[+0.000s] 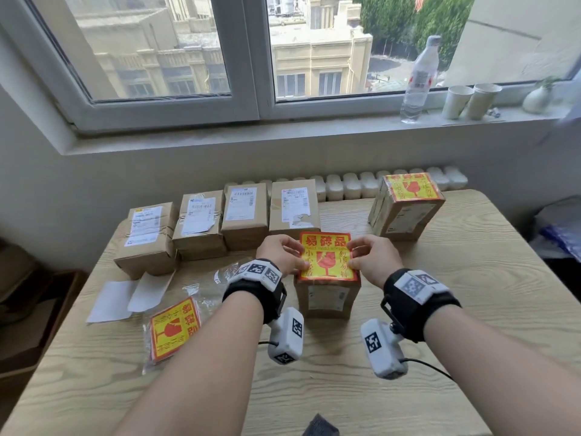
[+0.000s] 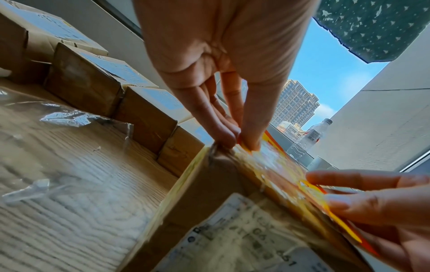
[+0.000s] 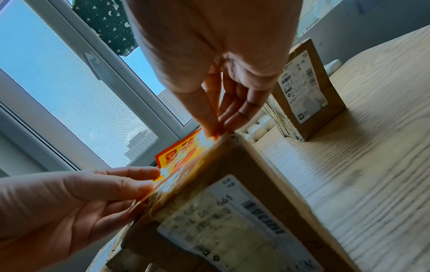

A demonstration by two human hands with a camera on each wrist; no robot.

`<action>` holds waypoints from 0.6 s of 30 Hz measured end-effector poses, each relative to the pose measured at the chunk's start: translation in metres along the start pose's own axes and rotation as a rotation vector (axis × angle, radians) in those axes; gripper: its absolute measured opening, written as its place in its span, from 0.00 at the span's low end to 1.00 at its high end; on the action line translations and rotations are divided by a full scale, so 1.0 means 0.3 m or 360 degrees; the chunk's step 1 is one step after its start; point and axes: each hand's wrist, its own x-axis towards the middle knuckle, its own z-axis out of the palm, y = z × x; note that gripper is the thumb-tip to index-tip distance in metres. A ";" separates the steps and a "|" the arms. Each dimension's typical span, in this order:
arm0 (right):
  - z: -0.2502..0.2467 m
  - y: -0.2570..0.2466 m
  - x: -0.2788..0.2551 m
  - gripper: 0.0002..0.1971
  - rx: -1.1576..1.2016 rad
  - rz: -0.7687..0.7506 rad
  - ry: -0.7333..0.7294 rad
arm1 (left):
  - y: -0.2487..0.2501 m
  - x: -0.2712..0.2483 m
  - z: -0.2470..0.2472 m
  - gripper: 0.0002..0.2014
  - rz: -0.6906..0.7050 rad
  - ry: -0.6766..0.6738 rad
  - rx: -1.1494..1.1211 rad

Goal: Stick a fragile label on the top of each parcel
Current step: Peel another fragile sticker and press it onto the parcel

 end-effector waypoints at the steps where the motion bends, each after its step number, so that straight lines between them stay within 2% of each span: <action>1: 0.002 -0.001 0.000 0.15 0.0001 0.0004 -0.0007 | 0.000 0.001 -0.002 0.15 -0.0005 -0.0012 -0.0011; 7: 0.002 -0.001 0.000 0.15 -0.0035 -0.0008 -0.0019 | -0.001 0.012 -0.005 0.15 0.0001 -0.0074 0.0036; 18: 0.013 -0.004 0.002 0.14 -0.0157 -0.0031 -0.0006 | -0.009 0.030 0.004 0.15 0.0092 -0.0001 0.0317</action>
